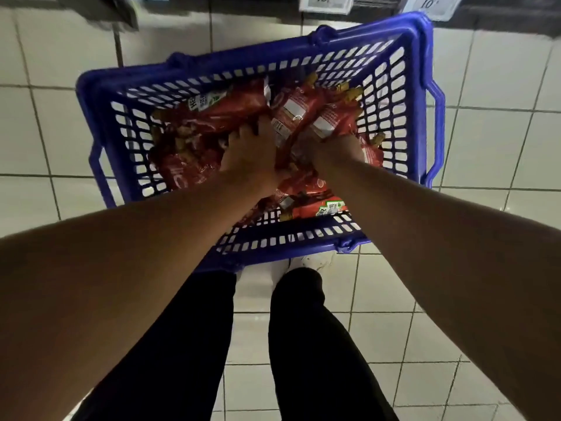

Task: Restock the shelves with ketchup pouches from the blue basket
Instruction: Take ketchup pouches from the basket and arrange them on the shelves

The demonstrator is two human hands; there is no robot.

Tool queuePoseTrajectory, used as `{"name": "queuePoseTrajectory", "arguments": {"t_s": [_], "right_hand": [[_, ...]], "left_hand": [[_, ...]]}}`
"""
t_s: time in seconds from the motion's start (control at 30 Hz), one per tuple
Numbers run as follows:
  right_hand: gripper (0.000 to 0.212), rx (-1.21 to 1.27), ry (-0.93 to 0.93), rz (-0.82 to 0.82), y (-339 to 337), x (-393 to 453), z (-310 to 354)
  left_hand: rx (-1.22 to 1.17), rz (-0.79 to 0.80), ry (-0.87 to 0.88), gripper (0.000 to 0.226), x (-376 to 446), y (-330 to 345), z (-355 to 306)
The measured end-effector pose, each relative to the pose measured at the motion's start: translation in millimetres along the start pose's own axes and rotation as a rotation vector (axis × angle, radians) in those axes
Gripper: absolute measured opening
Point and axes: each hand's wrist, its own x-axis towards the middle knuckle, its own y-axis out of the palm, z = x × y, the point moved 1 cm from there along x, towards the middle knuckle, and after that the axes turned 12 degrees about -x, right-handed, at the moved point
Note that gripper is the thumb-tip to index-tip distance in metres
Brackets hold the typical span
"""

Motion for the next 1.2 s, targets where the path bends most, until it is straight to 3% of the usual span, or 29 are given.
{"name": "queuePoseTrajectory", "arguments": {"t_s": [0.1,0.23,0.3,0.37,0.43,0.5,0.6,0.7,0.87,1.0,1.2], "right_hand": [[0.032,0.166,0.073,0.021,-3,-8,-6],[0.008,0.298,0.063,0.022,-13,-41,-16],[0.008,0.399,0.026,0.091,-31,-65,-24],[0.012,0.651,-0.023,0.226,-58,-94,-27],[0.024,0.955,-0.082,0.420,-85,-134,-23],[0.040,1.145,-0.106,0.590,-117,-177,-15],[0.055,1.069,-0.196,0.708,-173,-251,8],[0.050,0.932,-0.258,0.700,-232,-324,32],[0.038,1.036,-0.364,0.860,-323,-419,65],[0.023,1.010,-0.422,0.805,-379,-477,80],[0.041,0.991,-0.620,0.819,-448,-554,106]], "left_hand": [[-0.291,0.058,-0.088,0.089,-8,-20,8],[-0.667,0.200,-0.358,0.048,-37,-48,7],[-0.891,0.250,-0.465,0.046,-66,-65,0],[-1.109,0.269,-0.517,0.059,-96,-85,-11],[-1.325,0.290,-0.475,0.072,-129,-108,-18],[-1.437,0.319,-0.386,0.058,-161,-138,-34],[-1.356,0.271,-0.267,0.038,-213,-189,-70],[-1.175,0.210,-0.155,0.047,-270,-247,-110],[-1.110,0.098,0.035,0.035,-358,-337,-168],[-1.103,-0.035,0.138,0.027,-416,-394,-201],[-1.190,-0.176,0.234,0.026,-487,-448,-241]]}}
